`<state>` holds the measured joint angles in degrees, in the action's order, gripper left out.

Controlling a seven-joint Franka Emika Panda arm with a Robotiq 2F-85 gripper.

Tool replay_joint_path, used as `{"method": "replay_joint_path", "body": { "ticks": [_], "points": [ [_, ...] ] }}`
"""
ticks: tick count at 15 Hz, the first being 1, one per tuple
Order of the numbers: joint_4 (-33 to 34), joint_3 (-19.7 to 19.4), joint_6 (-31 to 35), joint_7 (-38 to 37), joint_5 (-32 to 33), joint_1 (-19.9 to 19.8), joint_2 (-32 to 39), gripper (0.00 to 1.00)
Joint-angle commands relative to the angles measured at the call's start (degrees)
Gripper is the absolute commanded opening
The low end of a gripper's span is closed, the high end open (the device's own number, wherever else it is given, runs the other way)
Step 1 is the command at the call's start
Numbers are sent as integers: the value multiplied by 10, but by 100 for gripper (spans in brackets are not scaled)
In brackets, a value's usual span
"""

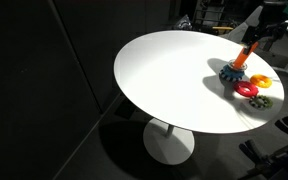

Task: Put the clear ring on the orange stand

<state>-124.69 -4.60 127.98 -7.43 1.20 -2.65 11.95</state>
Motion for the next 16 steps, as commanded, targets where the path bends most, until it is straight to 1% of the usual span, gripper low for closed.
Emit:
{"method": "replay_joint_path", "body": {
  "ticks": [1,5,11,14,15,16],
  "points": [
    [-54,7,1,4,16,9,-62,100],
    [-94,17,-5,-5,31,20,-123,100],
    [-135,33,-14,-2,22,22,-212,100],
    [-143,37,-14,-12,27,18,-237,100],
    [-129,36,-5,-1,17,20,-209,100],
    [-132,37,-4,-1,17,20,-215,100]
  ]
}}
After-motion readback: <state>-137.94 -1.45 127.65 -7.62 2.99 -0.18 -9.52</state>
